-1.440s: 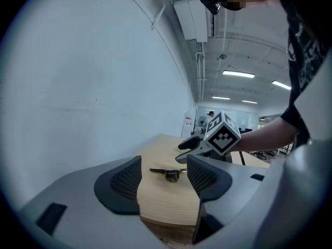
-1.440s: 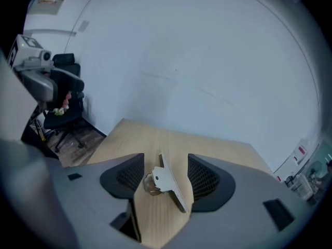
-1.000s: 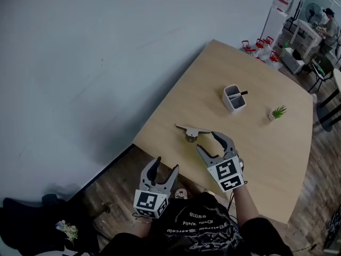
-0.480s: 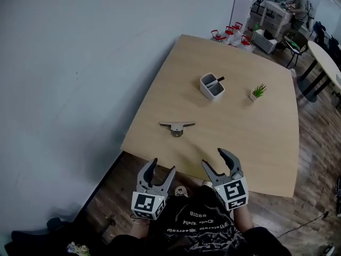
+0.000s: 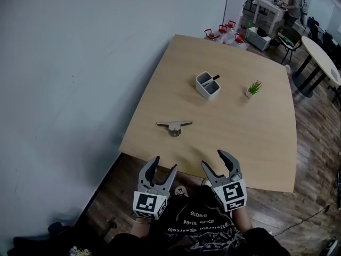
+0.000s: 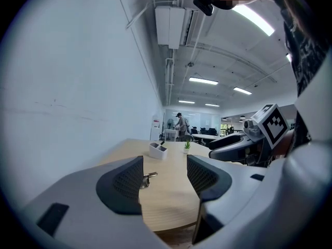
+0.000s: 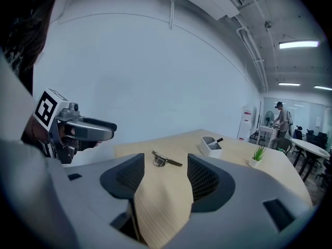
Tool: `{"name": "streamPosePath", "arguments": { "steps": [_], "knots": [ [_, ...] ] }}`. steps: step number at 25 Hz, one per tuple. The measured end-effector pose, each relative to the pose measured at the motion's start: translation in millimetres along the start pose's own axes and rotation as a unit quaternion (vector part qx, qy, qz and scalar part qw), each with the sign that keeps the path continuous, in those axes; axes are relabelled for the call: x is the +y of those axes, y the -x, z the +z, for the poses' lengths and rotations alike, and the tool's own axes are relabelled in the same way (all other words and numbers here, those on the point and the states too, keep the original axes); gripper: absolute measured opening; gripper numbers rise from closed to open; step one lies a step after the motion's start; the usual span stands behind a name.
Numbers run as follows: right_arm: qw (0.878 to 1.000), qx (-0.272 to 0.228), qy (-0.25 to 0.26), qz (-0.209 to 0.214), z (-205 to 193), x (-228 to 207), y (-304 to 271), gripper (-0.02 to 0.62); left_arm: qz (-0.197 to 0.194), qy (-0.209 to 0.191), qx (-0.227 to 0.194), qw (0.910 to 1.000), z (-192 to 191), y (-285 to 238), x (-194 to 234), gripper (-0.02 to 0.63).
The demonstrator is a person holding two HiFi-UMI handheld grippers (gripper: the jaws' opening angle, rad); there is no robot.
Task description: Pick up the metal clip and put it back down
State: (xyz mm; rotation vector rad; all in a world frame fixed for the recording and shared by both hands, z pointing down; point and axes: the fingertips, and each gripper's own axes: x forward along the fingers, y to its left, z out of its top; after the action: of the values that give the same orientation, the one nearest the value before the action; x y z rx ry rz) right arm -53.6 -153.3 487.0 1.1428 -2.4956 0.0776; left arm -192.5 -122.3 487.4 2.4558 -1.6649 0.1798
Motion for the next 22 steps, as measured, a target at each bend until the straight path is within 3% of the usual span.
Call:
{"name": "streamPosePath", "arguments": {
  "steps": [2,5,7,9,12,22],
  "knots": [
    [1.0,-0.004,0.002,-0.002,2,1,-1,0.263,-0.003,-0.002,-0.001,1.0,1,-1,-1,0.267],
    [1.0,-0.012,0.004,-0.007,5,1,-3,0.179,-0.01,-0.005,0.0,0.9999,2,-1,-4,0.25],
    [1.0,-0.015,0.0,-0.008,8,0,-5,0.125,-0.008,-0.005,-0.004,1.0,4,-1,-3,0.163],
    [1.0,-0.019,-0.003,-0.008,9,0,-7,0.071,0.0,-0.004,-0.006,1.0,4,-2,0,0.133],
    [1.0,-0.024,-0.007,-0.014,10,-2,-9,0.029,0.01,0.003,-0.007,0.9999,4,-3,5,0.017],
    [0.999,-0.032,-0.026,-0.028,7,-10,-15,0.014,-0.004,-0.001,-0.002,1.0,3,-13,-3,0.009]
  ]
}}
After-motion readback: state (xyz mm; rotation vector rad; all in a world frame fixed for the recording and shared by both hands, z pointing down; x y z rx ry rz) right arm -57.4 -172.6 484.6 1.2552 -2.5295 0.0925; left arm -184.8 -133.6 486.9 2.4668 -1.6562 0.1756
